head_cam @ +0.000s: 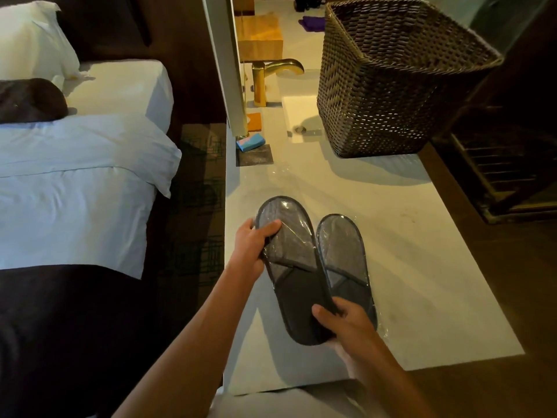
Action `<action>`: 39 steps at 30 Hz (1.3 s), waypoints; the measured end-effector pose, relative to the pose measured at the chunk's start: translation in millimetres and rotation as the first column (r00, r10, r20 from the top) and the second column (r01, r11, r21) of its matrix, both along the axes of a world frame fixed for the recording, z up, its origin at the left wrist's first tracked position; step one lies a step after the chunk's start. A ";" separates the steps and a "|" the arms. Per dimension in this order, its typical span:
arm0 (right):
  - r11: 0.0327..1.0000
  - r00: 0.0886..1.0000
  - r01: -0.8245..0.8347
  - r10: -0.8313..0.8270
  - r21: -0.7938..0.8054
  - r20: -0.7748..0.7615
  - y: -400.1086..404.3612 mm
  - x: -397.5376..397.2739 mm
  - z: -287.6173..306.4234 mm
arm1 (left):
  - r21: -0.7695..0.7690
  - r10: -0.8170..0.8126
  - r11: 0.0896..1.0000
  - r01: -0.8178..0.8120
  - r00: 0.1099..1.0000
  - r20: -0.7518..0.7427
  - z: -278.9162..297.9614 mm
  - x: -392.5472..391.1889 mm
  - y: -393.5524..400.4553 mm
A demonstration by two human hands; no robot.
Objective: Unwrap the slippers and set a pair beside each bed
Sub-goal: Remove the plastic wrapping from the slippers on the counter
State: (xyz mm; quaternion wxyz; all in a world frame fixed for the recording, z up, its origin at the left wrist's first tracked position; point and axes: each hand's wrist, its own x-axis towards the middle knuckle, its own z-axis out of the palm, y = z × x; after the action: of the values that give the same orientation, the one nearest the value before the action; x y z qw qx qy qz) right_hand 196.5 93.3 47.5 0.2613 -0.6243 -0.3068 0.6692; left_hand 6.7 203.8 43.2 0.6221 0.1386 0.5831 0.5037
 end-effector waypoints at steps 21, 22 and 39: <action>0.980 0.999 -0.009 -0.001 -0.200 -0.051 52.0 16.5 -27.0 | 0.007 -0.092 0.995 0.095 0.979 -0.180 -27.6 -20.3 178.1; 0.979 0.999 -0.009 -0.001 -0.206 -0.051 52.9 15.1 -26.4 | 0.005 -0.096 0.995 0.100 0.972 -0.216 -29.8 -20.8 183.0; 0.977 0.994 0.063 -0.080 -0.205 -0.073 34.1 2.9 -22.4 | -0.037 -0.051 0.999 0.037 0.842 -0.538 -37.9 -21.7 12.5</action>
State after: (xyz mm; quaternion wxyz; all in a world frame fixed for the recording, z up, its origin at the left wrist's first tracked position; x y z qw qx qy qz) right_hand 199.4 127.4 25.1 0.2323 -0.6308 -0.2034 0.7119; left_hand -15.0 216.3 5.4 0.4466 0.2798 0.7372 0.4228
